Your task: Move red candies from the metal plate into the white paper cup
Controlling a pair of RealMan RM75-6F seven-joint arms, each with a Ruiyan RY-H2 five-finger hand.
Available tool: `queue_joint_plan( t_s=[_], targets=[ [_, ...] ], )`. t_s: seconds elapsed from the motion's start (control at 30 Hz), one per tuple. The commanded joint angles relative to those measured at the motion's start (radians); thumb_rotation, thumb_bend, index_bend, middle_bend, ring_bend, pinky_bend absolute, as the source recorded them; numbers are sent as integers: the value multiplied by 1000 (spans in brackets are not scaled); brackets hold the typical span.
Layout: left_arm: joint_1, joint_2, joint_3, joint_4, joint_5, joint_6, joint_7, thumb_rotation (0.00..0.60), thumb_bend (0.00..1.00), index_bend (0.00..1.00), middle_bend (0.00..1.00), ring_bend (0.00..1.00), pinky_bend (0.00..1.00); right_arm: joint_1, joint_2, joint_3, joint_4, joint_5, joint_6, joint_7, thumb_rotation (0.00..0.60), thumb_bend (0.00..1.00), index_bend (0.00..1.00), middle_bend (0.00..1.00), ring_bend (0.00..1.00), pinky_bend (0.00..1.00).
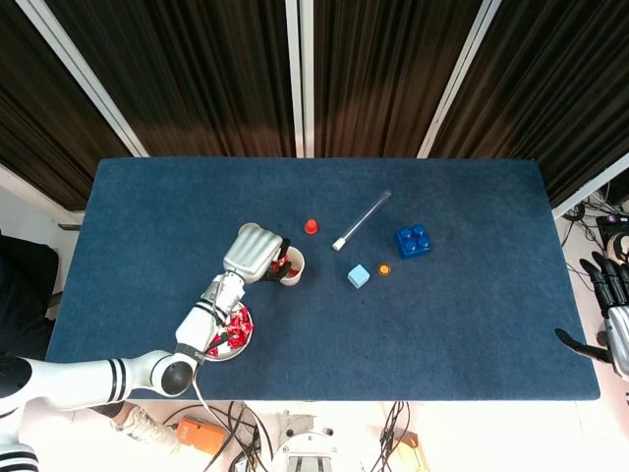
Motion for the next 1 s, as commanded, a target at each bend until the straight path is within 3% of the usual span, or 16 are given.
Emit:
queue_joint_plan(
  t_s=[0.03,0.23,0.4,0.6,0.7,0.8,1.0],
  targets=[
    [-30,-14,2,15,-46,5,31,540,383,572,925,842,834,0,-1,0,1,1,-1,1,600,277,0,28,0,0],
    [-56,-23,17,20,-75,32,59,533,267,459,925,842,834,1,-2,1,2,2,-5,1,600,277,0,28,0,0],
    [-57,-10,29,5,-76,58,56,514,230,406,923,837,834,2,0,3,-1,2,-7,-2,600,277,0,28,0,0],
    [20,66,58,-101,40,162,-35,509,219,406,922,833,834,5,5,8,-2,-3,-2,-1,600,277,0,28,0,0],
    [86,117,113,-156,133,221,-87,531,225,406,921,830,834,8,3,9,0,-8,-1,2,600,277,0,28,0,0],
    [144,151,166,-190,209,276,-123,594,247,406,921,830,834,10,-2,8,5,-14,0,8,600,278,0,28,0,0],
    [255,205,283,-217,321,341,-181,600,264,406,921,830,834,8,-7,4,13,-20,3,16,600,277,0,28,0,0]
  ],
)
